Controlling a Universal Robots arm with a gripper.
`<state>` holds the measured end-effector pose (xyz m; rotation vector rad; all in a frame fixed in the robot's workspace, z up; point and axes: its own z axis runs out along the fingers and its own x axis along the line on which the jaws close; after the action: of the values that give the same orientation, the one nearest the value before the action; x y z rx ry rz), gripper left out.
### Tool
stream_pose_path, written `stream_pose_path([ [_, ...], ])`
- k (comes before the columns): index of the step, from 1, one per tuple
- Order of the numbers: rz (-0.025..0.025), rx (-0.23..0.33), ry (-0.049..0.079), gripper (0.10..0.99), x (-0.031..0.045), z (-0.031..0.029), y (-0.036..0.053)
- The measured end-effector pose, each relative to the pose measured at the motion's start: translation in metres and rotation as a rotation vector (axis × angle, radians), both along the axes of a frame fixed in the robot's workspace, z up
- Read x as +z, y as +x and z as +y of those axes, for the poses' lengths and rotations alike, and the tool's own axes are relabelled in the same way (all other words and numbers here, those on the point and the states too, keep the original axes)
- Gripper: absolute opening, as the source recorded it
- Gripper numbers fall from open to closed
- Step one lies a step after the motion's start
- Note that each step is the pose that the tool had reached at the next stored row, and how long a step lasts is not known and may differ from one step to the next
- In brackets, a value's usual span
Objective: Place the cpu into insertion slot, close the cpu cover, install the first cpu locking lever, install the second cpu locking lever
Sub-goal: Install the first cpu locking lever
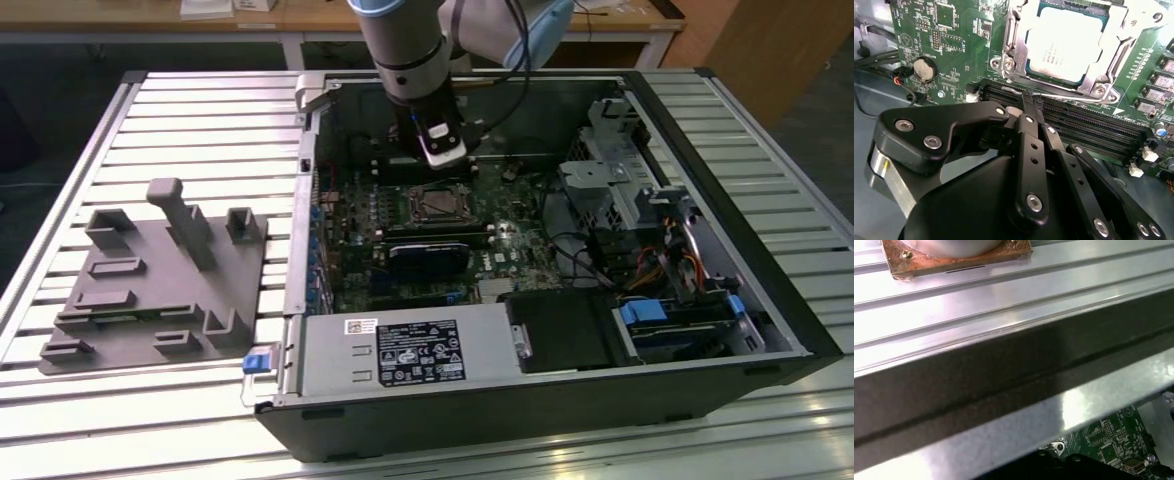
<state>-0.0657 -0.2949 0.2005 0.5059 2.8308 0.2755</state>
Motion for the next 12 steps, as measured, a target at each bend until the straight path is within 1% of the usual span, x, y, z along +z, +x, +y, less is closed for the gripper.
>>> stream_pose_path([
  [2, -0.0013, 0.0, 0.0, 0.106, 0.0, -0.0006, -0.0003],
  [5, -0.0056, 0.0, 0.0, 0.106, -0.0009, -0.0013, -0.0007],
  [8, -0.0086, 0.0, 0.0, 0.106, -0.0019, -0.0022, -0.001],
  [12, -0.0101, 0.0, 0.0, 0.106, -0.0027, -0.0026, -0.0012],
])
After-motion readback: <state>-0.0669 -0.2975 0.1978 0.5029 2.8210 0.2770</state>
